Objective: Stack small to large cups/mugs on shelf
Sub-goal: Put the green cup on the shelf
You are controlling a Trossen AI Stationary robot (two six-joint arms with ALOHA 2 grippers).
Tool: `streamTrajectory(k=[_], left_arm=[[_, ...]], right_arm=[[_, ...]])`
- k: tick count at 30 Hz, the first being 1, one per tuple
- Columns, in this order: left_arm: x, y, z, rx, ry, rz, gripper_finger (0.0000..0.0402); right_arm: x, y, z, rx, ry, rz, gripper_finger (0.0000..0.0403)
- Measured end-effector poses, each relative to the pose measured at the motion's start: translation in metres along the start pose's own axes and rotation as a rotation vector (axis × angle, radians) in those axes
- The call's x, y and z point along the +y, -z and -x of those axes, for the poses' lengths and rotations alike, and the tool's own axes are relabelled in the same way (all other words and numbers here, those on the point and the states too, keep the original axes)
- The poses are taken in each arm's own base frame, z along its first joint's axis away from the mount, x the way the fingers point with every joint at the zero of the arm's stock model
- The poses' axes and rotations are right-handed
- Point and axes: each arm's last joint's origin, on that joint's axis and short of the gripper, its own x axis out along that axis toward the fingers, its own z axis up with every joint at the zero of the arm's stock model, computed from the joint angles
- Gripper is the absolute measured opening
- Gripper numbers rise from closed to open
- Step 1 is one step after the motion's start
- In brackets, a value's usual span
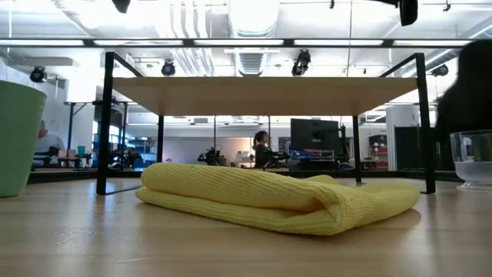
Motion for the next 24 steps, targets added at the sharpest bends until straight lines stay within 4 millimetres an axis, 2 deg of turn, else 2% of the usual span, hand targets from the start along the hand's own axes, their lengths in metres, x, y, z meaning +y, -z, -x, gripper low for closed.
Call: streamTrajectory(k=[6,11,18,24], left_arm=[[-0.010,-0.004,-0.019,0.029,0.001,-0.012,0.0088],[-0.018,0.001,-0.035,0.084,0.002,-0.040,0.0088],[-0.027,-0.013,-0.053,0.074,0.004,-0.092,0.0088],[-0.029,-0.029,-0.057,0.029,0.004,-0.182,0.0088]], right_arm=[[0.004,0.005,-0.004,0.115,-0.040,0.034,0.0068],[0.004,0.002,0.000,0.193,-0.087,0.047,0.0068],[0.004,-0.014,0.007,0.201,-0.093,0.159,0.0068],[0.005,-0.030,0.012,0.179,-0.101,0.178,0.0068]])
